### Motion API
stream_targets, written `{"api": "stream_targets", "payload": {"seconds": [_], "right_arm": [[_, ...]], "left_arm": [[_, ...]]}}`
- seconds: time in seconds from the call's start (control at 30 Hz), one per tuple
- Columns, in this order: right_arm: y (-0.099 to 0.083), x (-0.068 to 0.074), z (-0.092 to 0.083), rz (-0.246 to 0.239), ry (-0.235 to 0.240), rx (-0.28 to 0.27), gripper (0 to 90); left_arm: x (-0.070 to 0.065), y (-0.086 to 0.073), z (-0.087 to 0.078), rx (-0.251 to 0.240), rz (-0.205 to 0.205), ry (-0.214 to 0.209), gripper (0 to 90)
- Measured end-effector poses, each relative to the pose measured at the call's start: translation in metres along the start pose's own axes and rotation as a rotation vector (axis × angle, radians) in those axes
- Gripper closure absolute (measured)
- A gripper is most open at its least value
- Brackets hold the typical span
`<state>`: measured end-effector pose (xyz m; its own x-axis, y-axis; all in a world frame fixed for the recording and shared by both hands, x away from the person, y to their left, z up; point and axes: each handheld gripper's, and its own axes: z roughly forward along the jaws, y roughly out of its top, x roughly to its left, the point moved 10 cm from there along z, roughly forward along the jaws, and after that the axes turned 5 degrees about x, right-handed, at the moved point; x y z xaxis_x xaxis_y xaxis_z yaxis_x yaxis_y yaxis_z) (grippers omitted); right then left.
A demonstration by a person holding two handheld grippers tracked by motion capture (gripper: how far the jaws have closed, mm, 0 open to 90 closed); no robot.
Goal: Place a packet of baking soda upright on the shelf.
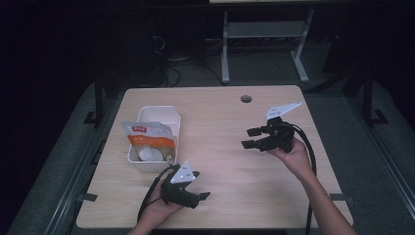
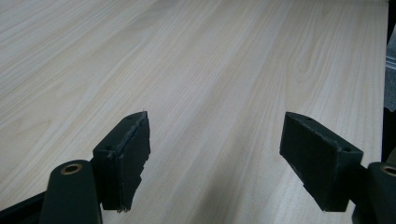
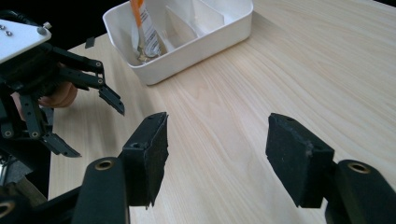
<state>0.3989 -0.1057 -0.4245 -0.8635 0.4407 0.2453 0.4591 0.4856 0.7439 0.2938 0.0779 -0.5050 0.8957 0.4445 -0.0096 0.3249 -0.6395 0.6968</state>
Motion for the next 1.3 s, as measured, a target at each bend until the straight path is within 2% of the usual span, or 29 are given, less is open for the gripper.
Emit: {"api": "stream_targets", "payload": {"seconds": [0.93,1.3], "right_arm": [[-0.047,-0.009,-0.028,0.065,-0.042,-0.003,34.9],[-0.064,-0.008,-0.034,0.096,-0.039,-0.003,33.2]], "left_arm": [[0.002,0.000,0.000,-0.003,-0.009,0.009,21.5],[0.003,0.001,-0.001,-0.006,-0.011,0.017,20.8]]}}
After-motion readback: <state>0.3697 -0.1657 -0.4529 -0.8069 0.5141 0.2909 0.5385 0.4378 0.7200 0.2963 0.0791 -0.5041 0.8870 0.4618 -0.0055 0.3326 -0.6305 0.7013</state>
